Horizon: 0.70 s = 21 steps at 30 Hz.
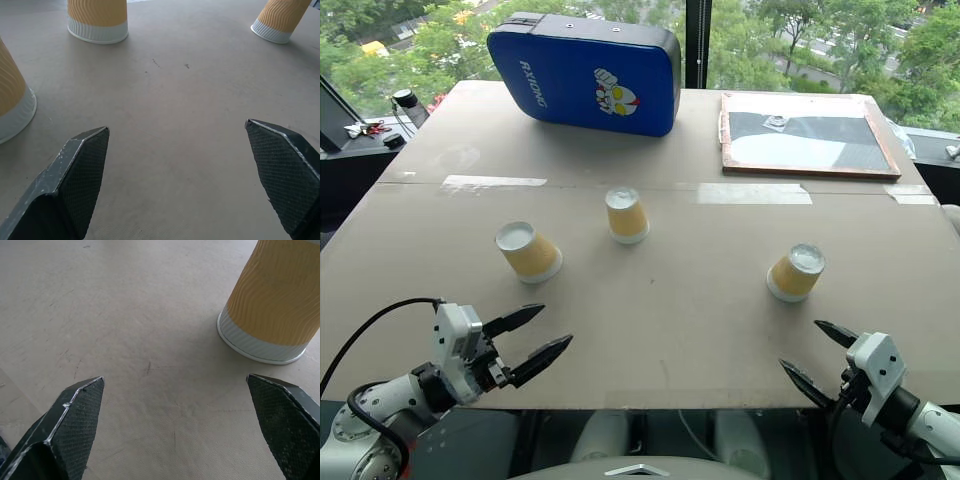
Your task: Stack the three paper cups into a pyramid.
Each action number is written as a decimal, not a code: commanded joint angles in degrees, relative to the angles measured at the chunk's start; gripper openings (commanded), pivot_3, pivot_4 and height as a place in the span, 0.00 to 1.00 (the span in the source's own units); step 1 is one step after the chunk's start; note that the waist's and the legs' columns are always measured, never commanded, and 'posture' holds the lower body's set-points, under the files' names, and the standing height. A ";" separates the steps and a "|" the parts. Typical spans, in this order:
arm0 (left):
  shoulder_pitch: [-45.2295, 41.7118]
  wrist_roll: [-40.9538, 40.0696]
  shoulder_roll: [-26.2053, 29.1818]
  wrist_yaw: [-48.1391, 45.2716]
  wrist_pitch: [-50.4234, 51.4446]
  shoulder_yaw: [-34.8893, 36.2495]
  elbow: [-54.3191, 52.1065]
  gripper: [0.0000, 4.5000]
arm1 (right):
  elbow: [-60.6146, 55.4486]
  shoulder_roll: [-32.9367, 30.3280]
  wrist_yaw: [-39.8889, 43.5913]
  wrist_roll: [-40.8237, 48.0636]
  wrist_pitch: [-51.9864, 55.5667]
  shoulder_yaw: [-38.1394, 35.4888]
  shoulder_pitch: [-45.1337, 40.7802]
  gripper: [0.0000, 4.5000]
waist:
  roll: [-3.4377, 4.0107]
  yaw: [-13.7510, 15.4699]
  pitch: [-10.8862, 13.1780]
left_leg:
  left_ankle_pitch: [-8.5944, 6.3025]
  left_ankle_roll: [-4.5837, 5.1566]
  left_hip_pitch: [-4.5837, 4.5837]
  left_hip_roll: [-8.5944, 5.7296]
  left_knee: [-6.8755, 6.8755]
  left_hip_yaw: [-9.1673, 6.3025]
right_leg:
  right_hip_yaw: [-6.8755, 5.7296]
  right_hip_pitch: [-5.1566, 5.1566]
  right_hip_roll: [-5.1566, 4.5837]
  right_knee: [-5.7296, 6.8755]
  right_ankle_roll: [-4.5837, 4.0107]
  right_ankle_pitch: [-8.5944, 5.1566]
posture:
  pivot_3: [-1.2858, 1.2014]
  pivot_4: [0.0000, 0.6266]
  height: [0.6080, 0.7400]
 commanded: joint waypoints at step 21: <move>-2.30 0.04 -2.22 -0.85 -5.63 0.85 2.34 0.99 | -12.07 -0.54 -4.67 0.09 4.78 6.71 -8.87 1.00 | -0.02 0.06 -0.02 | -0.01 0.01 -0.01 -0.01 -0.03 0.01 | -0.02 0.00 0.02 -0.02 0.01 0.00 | 0.52 0.24 1.00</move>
